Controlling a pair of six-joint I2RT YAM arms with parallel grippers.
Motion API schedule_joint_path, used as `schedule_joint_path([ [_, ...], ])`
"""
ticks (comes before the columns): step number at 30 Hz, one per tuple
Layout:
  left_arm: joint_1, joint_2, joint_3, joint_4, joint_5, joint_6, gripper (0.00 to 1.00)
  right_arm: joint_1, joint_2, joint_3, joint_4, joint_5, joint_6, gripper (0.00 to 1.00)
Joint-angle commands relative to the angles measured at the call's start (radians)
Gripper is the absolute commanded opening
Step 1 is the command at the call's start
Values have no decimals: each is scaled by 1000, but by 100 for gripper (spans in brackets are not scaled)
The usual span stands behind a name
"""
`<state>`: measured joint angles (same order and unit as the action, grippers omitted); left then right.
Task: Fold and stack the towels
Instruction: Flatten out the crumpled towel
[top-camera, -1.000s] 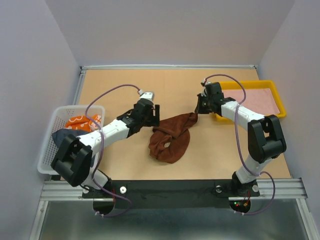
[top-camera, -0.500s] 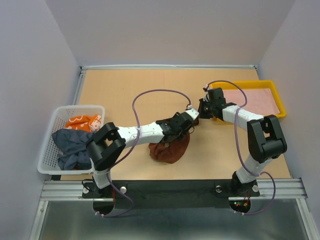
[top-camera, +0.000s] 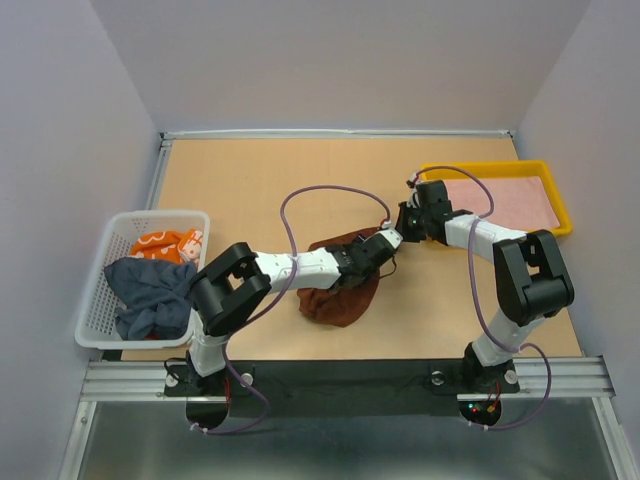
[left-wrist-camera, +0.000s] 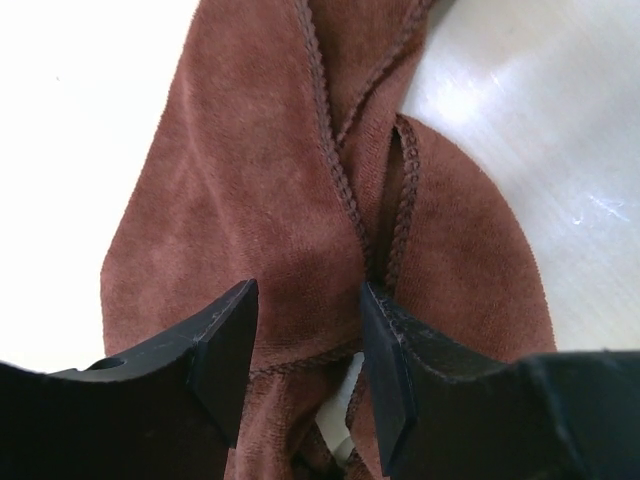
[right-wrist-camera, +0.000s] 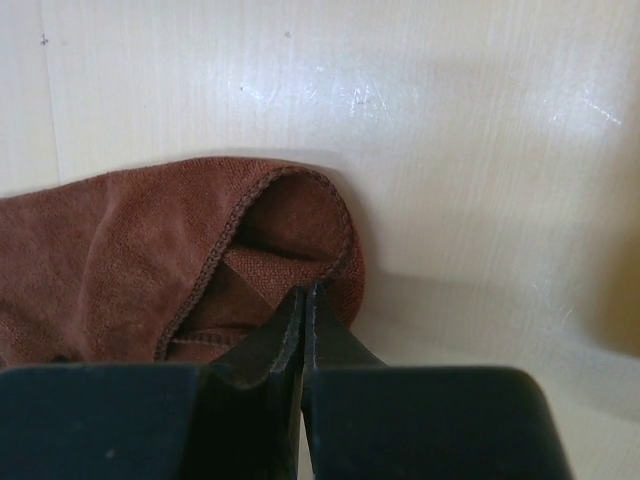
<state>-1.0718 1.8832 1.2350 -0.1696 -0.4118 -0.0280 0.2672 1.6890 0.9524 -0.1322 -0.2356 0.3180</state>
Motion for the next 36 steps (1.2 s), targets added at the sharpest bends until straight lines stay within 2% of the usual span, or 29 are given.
schedule_joint_path([
  [1, -10, 10, 37, -5, -24, -7, 50, -10, -25, -14, 57, -11, 9, 1],
  [2, -8, 14, 37, -4, -27, -10, 39, -11, -25, -15, 59, -13, 10, 0],
  [4, -10, 17, 43, -8, -31, -10, 27, -11, -26, -18, 59, -11, 10, 0],
  [5, -8, 14, 44, -11, -35, -10, 10, -11, -31, -21, 59, -11, 9, 0],
  [6, -10, 13, 55, -19, -44, -13, 3, -11, -37, -21, 59, -8, 10, 1],
  [7, -8, 7, 60, -28, -51, -13, 0, -13, -38, -23, 57, -8, 9, 0],
  [13, 13, -104, 106, -103, -73, -55, 0, -17, -48, -21, 57, 1, 4, 0],
  [15, 55, -159, 109, -114, -55, -82, 0, -17, -45, -17, 57, 1, 3, 0],
  [18, 148, -228, 90, -137, 59, -124, 0, -17, -34, 2, 57, -14, -19, 0],
  [24, 343, -323, -9, -67, 177, -165, 0, -17, 11, 77, 55, -54, -27, 1],
  [28, 490, -276, -20, -10, 255, -188, 0, -17, 92, 157, 55, -80, -25, 0],
  [31, 539, -193, 36, -4, 254, -207, 0, -16, 151, 222, 55, -87, -25, 0],
  [36, 611, -27, 170, 24, 280, -222, 23, -17, 247, 331, 57, -100, -11, 1],
])
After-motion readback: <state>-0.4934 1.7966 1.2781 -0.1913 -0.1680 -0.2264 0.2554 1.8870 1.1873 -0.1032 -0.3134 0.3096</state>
